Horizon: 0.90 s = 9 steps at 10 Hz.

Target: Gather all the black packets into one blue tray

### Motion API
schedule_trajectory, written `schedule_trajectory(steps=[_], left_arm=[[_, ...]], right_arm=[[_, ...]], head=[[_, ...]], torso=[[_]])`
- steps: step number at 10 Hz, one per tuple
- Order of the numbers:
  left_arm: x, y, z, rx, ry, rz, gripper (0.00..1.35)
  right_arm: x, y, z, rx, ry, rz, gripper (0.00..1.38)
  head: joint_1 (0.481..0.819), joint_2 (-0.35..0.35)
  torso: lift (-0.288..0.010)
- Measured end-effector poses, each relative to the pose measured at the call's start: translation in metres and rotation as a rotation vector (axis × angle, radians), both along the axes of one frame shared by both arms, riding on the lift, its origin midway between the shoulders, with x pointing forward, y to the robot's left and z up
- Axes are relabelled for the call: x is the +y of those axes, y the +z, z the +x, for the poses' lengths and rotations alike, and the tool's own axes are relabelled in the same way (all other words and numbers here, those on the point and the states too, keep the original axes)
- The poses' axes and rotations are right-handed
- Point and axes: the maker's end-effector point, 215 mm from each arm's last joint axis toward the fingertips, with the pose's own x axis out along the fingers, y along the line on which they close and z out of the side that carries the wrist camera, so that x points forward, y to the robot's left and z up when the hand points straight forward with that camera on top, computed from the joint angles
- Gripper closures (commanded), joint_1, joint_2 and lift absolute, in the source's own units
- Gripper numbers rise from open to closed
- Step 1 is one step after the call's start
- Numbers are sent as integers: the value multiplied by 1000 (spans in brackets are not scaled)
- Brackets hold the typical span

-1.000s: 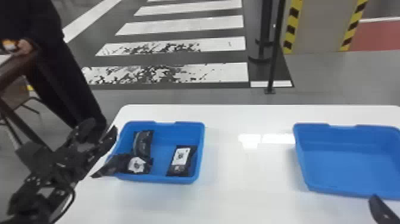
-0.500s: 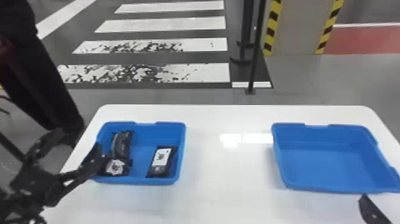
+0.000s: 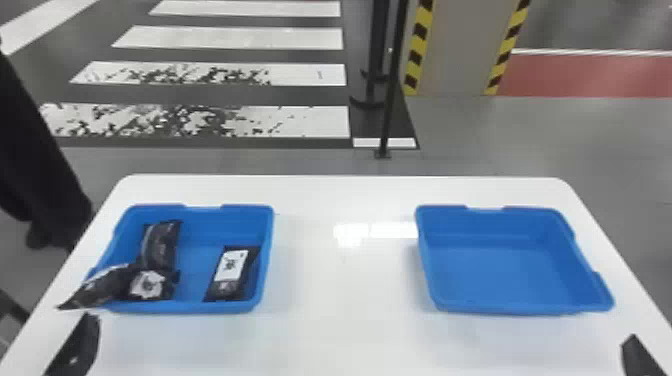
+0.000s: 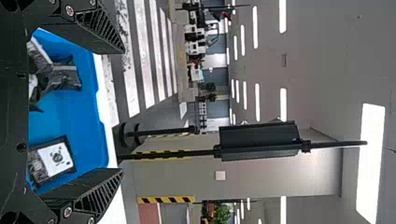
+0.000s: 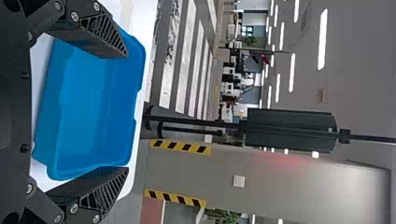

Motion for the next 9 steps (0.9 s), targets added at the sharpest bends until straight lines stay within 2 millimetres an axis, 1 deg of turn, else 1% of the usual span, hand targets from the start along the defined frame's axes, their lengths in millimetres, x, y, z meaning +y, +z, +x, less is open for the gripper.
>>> schedule_trajectory(steps=[2, 3, 6, 9], left_arm=[[-8, -14, -19, 40, -6, -18, 134], [-9, -14, -21, 41, -3, -15, 134], [-15, -16, -20, 39, -9, -28, 134], [-16, -21, -20, 56, -8, -40, 136]], right_arm=[[-7, 12, -19, -34, -36, 15, 176], [-7, 12, -23, -32, -40, 19, 176], [-6, 16, -23, -37, -45, 17, 176], [-4, 21, -21, -46, -46, 16, 176]], head=[[695, -86], [695, -93], [695, -102], [695, -99]], torso=[[-110], [-110], [-110], [-110]])
